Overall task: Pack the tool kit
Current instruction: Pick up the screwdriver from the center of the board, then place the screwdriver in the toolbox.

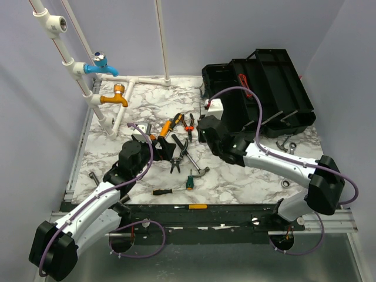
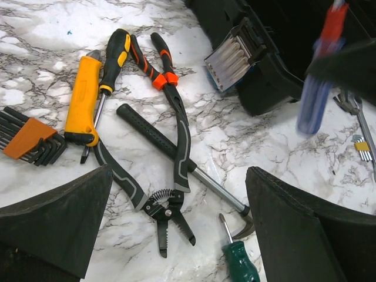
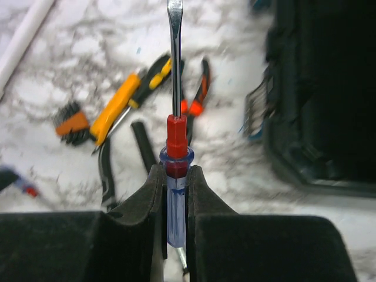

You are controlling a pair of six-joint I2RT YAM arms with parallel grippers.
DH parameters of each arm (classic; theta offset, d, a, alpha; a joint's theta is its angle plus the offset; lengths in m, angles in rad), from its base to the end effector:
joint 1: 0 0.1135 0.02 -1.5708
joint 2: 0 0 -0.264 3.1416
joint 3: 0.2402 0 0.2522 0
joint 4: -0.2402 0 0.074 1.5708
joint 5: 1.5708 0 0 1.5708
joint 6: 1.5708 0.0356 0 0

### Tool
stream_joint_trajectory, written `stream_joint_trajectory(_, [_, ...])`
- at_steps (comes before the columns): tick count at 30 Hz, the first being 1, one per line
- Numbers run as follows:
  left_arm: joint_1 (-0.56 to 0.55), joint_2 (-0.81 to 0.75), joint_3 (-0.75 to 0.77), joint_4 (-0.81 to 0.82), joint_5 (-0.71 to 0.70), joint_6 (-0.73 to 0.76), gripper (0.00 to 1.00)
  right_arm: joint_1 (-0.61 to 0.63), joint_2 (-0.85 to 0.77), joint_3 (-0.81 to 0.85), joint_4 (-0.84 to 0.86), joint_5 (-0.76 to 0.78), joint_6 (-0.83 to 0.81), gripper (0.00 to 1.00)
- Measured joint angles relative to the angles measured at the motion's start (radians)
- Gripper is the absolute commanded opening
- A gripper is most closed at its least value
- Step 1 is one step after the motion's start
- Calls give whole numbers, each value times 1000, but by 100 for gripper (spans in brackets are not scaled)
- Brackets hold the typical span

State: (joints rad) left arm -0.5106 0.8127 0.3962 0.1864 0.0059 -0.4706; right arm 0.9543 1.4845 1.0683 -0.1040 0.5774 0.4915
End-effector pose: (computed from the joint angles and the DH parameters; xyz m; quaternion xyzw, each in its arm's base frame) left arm 0.1687 -0.0947 0.2360 0.0175 0.7834 -0.2947 0.5469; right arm 0.2099 0.2626 0.2808 -0.0512 0.8400 0.1333 0.5234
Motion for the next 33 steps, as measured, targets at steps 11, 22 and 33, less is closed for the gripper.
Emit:
stream_joint_trajectory(11, [0,23,0,7,23,4,98,-172,148,286,-67,298,-386,1])
stream_joint_trajectory(22, [0,47,0,14,31,8,98,-363,278,417,-152,320,-572,1])
stream_joint_trajectory(33, [0,31,-17,31,31,10,98,-529,383,699,-100,258,-825,1])
